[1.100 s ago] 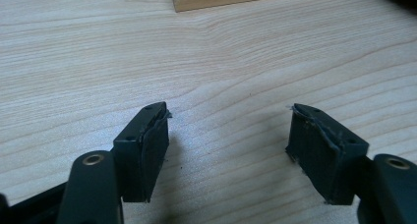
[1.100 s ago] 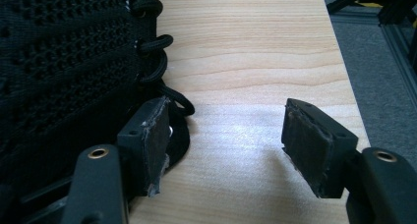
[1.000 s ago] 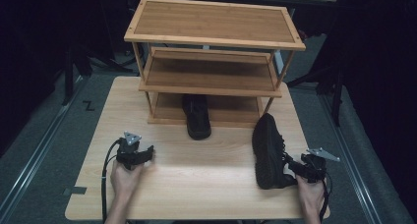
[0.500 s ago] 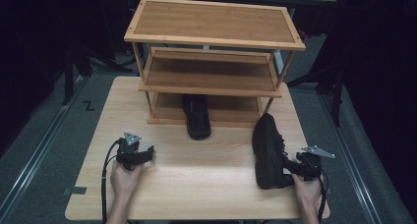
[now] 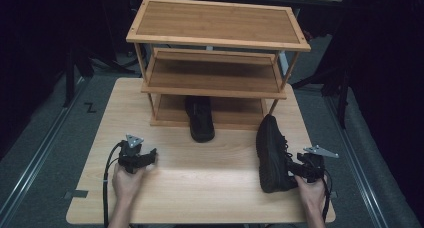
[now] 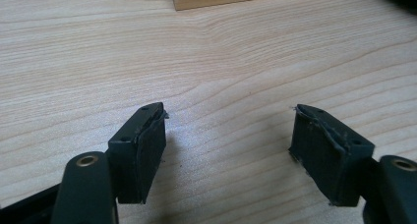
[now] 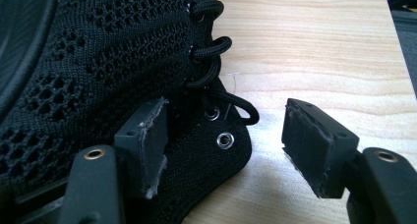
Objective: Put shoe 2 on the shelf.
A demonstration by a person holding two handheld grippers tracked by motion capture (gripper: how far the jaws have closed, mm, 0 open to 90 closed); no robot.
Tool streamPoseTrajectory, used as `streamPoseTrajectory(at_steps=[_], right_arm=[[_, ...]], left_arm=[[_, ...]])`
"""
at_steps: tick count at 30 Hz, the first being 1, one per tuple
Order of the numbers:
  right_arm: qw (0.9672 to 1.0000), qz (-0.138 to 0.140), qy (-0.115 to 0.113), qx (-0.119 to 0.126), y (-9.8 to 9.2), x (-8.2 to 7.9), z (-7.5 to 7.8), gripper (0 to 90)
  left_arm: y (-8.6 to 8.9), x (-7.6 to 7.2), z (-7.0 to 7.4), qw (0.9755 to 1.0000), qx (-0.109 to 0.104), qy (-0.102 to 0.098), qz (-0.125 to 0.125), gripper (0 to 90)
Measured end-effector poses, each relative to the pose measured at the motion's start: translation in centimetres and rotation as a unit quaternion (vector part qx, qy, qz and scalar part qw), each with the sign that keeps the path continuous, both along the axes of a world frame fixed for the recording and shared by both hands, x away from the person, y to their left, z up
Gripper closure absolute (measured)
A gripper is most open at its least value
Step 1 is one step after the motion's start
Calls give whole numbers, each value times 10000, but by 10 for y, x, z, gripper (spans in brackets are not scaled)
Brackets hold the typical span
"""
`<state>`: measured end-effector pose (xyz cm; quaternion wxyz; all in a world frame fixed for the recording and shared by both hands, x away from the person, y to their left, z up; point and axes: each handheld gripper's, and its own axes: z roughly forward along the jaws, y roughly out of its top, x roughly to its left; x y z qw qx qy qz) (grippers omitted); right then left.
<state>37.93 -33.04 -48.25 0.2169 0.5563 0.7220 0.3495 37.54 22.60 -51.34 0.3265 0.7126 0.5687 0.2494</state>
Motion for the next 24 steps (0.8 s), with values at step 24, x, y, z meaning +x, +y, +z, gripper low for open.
streamPoseTrajectory(at_steps=[24], right_arm=[[9973,616,-369,141,23,2,28,353]], left_arm=[[0,0,0,10000,5,0,-4,294]])
